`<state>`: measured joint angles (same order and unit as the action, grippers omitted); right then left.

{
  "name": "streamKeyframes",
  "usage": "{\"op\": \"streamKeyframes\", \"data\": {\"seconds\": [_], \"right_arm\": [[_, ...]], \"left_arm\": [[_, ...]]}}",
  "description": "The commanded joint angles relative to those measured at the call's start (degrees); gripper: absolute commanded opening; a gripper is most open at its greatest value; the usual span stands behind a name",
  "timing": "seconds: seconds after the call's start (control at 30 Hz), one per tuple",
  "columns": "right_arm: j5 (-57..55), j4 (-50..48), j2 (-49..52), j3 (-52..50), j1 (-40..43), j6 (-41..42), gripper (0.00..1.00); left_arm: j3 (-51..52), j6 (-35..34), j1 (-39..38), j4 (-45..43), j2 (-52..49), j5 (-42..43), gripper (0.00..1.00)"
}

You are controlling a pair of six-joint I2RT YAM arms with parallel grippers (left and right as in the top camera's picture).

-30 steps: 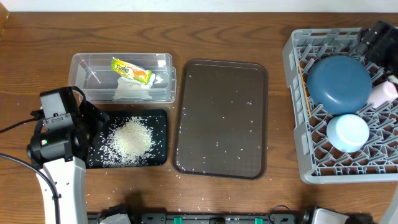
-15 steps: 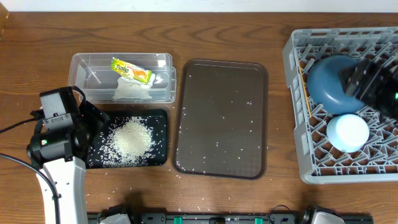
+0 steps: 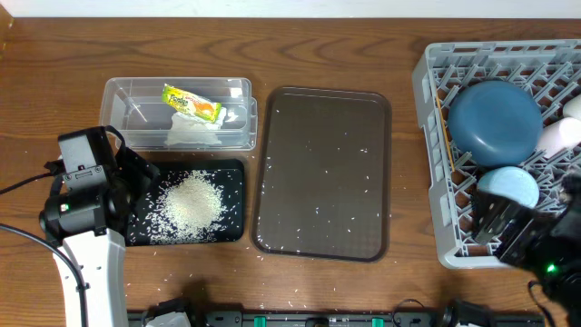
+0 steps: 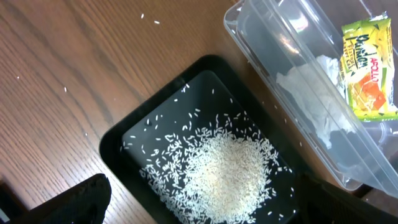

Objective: Sort waste into correct bins and load items into the dishwasher rack
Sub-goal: 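Release the plate and withdraw the right gripper downward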

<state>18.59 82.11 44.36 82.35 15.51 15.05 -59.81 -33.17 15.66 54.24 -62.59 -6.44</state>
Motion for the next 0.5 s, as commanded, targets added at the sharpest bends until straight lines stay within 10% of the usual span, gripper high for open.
{"op": "streamKeyframes", "data": {"seconds": [0.0, 0.47], "right_arm": [[-0.3, -0.1, -1.4, -3.9, -0.3, 0.8, 0.99], [-0.4, 0.3, -1.6, -4.9, -0.3, 1.2, 0.99]], "left_arm": [[-0.4, 0.1, 0.2, 0.4, -0.1, -0.9, 0.96], [-0.4, 0.1, 0.2, 0.4, -0.1, -0.9, 0.96]]}}
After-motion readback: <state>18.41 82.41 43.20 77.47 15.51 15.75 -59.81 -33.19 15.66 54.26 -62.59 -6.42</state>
